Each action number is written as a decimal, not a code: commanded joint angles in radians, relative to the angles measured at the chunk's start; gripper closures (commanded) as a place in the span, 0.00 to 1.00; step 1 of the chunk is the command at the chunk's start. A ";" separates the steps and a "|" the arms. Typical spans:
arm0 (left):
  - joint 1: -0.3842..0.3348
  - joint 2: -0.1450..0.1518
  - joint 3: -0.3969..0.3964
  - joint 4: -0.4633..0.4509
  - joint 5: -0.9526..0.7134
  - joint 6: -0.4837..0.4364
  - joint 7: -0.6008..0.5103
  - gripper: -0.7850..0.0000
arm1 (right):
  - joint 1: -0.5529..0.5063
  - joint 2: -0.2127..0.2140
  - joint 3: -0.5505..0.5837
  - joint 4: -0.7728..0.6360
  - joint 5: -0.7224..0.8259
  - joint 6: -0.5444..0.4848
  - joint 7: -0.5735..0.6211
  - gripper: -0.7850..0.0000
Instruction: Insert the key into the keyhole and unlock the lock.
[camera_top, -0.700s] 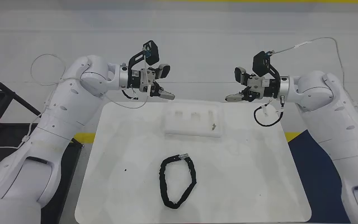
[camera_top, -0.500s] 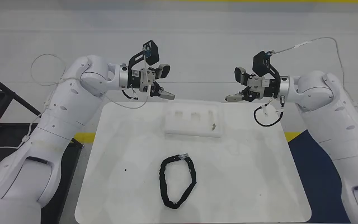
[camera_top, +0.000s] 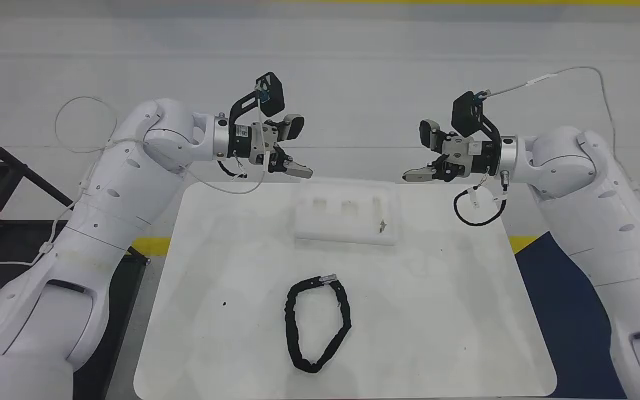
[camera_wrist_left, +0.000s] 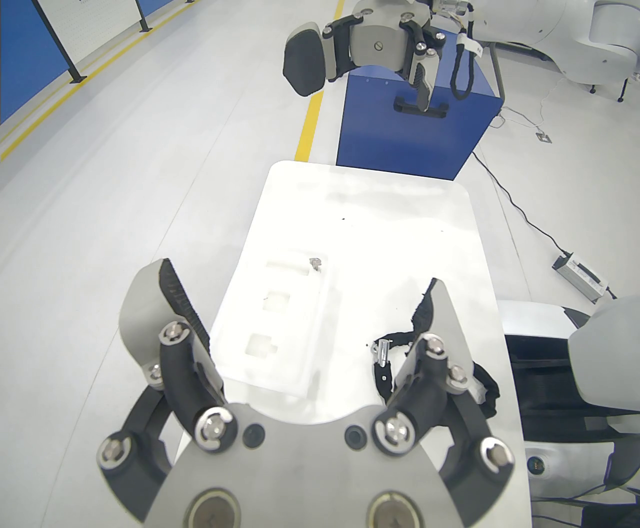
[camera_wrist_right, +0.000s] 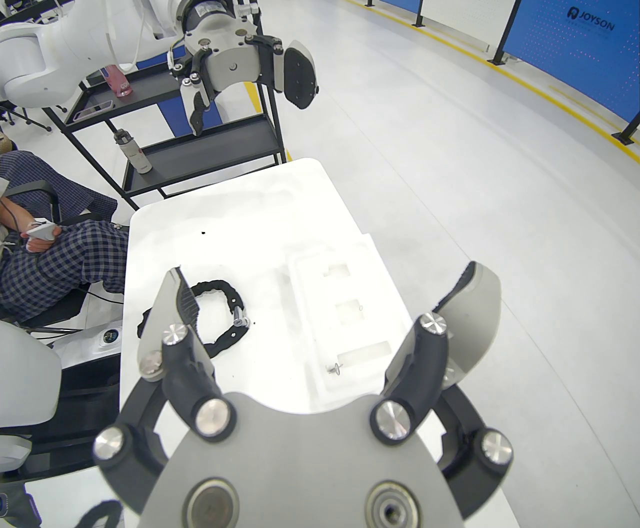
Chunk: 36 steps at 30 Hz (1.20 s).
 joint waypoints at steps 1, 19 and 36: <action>0.000 0.000 0.000 0.000 0.000 0.000 0.000 0.00 | 0.000 0.000 0.000 0.000 0.000 0.000 0.000 0.00; 0.000 0.000 0.000 0.000 0.000 0.000 0.000 0.00 | -0.086 -0.045 -0.143 0.092 0.099 0.152 0.033 0.00; 0.000 0.000 0.000 0.000 0.000 0.000 0.000 0.00 | -0.010 -0.175 -0.328 0.287 0.111 0.662 0.144 0.00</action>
